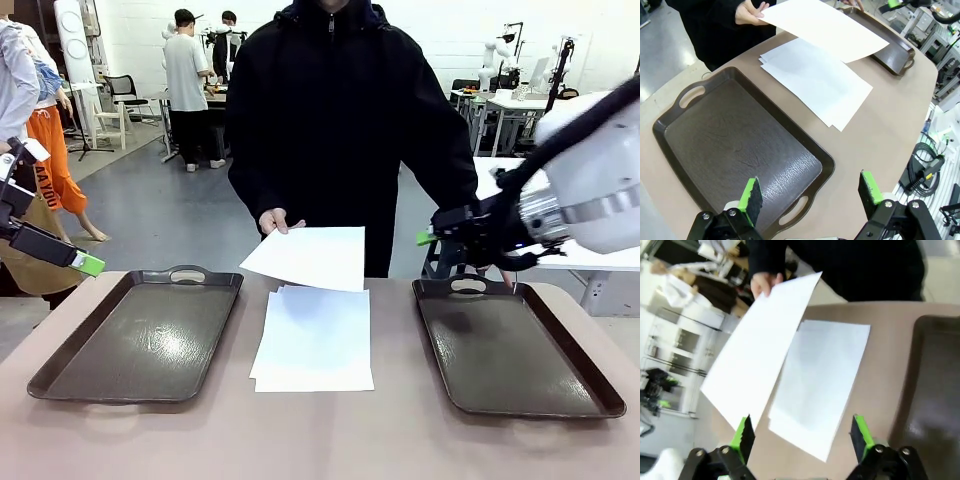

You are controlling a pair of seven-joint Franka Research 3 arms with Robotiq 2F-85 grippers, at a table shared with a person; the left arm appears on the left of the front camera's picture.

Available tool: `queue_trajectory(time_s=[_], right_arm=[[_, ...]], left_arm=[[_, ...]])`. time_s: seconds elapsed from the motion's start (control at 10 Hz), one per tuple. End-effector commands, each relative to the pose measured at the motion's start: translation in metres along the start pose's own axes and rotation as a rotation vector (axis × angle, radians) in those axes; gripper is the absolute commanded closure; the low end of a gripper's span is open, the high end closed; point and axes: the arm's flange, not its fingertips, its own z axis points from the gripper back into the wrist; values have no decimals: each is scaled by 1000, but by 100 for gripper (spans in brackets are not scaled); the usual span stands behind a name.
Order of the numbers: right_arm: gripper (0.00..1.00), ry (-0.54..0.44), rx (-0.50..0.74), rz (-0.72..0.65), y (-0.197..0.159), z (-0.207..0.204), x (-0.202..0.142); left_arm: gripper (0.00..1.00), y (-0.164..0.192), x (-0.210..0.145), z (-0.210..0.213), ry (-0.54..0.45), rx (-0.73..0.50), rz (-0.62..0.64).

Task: Sort the A4 documents.
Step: Receive the A4 Paper.

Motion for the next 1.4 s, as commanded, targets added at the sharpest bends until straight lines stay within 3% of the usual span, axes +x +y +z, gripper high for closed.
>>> queue_trajectory(time_s=[0.0, 0.5, 0.8, 1.3], right_arm=[[0, 29, 144, -101, -14, -40, 15], [0, 135, 442, -285, -2, -111, 3], [0, 198, 519, -340, -7, -141, -1], [0, 201, 536, -377, -24, -158, 25]], left_arm=[[0, 4, -1, 0, -13, -16, -15], [0, 4, -1, 0, -13, -16, -15], [0, 4, -1, 0, -13, -16, -15], [0, 4, -1, 0, -13, -16, -15]])
